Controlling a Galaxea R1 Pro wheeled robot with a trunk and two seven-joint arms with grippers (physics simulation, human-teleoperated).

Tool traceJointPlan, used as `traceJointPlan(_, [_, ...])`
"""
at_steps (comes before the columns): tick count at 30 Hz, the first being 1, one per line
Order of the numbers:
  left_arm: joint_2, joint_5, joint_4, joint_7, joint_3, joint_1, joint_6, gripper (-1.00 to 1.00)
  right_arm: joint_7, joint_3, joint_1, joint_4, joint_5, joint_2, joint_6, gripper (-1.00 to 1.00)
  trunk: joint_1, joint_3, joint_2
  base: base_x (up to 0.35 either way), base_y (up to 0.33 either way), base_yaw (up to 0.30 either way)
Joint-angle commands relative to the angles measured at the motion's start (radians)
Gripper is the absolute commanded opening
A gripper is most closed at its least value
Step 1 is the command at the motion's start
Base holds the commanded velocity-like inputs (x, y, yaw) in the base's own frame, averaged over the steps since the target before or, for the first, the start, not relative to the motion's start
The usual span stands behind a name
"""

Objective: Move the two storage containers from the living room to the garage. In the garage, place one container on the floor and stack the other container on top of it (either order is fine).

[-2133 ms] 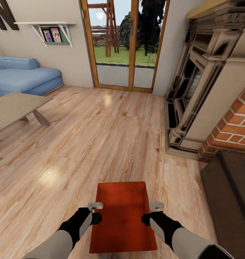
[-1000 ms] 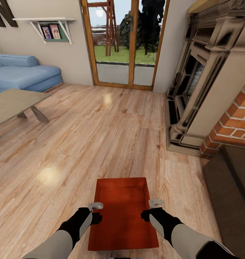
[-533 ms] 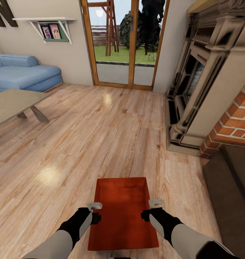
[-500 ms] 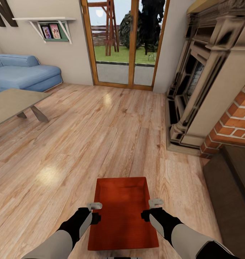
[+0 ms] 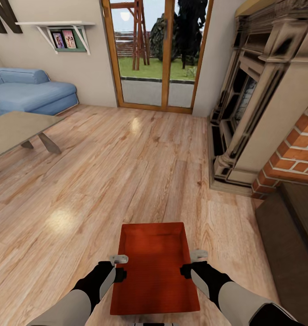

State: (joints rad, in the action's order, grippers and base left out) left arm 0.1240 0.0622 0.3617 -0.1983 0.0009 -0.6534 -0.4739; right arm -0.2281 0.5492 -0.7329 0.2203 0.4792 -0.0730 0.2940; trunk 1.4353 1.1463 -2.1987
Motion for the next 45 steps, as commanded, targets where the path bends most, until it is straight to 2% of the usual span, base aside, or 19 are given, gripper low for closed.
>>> traceJointPlan(1, [0.000,0.007,0.002,-0.006,0.000,0.000,-0.005,1.00,-0.007,0.009,0.000,0.002,0.009,0.003,0.005,1.00,0.000,0.001,0.000,0.000,0.000,0.000])
traceJointPlan(8, [0.000,0.007,0.002,-0.005,0.000,0.000,-0.005,1.00,-0.007,0.008,0.000,0.002,0.010,0.020,0.005,1.00,0.000,0.001,0.000,0.000,0.000,0.000])
traceJointPlan(26, [0.000,0.007,0.002,-0.006,-0.002,0.000,-0.005,1.00,-0.007,0.008,0.000,0.002,0.010,0.019,0.005,1.00,0.069,0.057,-0.126,0.000,0.000,0.000])
traceJointPlan(32, [0.000,0.007,0.002,-0.006,-0.002,0.000,-0.005,1.00,-0.007,0.008,0.000,0.002,0.010,0.019,0.005,1.00,0.069,0.057,-0.126,0.000,0.000,0.000])
traceJointPlan(45, [0.000,0.007,0.002,-0.006,-0.002,0.000,-0.005,1.00,-0.007,0.008,0.000,0.002,0.010,0.019,0.005,1.00,0.119,0.098,-0.217,0.000,0.000,0.000])
